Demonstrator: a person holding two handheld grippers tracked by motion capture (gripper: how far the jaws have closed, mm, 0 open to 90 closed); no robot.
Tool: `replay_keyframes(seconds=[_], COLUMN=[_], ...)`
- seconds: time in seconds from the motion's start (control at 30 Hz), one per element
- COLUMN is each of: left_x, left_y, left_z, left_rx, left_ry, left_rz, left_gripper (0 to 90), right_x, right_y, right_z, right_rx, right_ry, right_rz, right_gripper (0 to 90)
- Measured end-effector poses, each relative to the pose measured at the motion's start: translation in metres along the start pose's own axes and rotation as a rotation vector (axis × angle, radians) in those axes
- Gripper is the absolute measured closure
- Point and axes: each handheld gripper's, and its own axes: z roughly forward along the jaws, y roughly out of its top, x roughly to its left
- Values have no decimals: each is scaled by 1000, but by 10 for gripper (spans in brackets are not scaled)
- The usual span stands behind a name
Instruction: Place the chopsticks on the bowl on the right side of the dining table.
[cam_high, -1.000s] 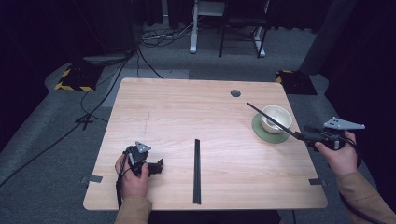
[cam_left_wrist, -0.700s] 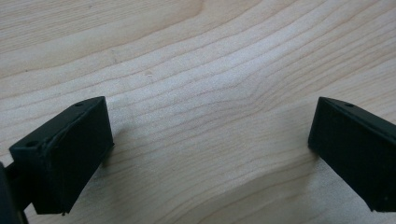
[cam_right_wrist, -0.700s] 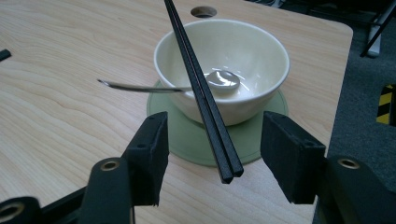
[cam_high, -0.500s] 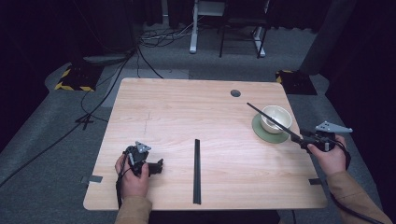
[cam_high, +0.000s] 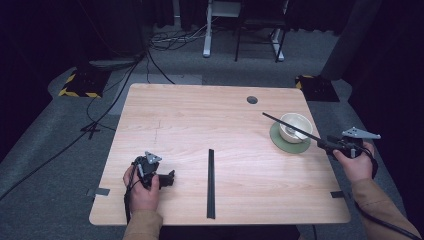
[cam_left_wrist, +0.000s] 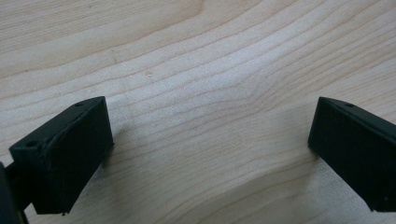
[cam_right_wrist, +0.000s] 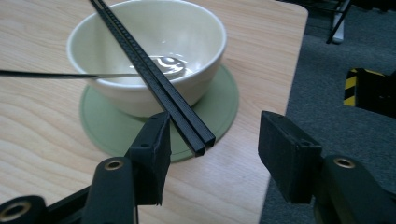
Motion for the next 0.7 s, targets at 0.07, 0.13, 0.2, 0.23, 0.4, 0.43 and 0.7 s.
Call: replay_keyframes(seconds=[0.07,0.13,0.2,0.23,0.4,0.43,0.7], left_x=[0,0,0,0,0,0,0], left_y=[0,0,0,0,0,0,0], left_z=[0,0,0,0,0,0,0], left_rx=[0,-1,0,-1,0,-1,0], left_ry=[1,1,0,2,3,3,3], left_rz=[-1,-1,-1,-1,1,1,-1], left_gripper=[1,1,1,1,1,1,2], right_x=[-4,-7,-11,-12,-19,-21,-32], right_y=[1,3,4,5,6,7,11], right_z=[1,2,3,3,7,8,17], right_rx=[1,-5,1,-2,5,8,19], right_ry=[-11,-24,-36,-40,-62,-65,-91], right_rz=[8,12,9,11,9,7,16], right_gripper=[451,451,452,453,454,454,456])
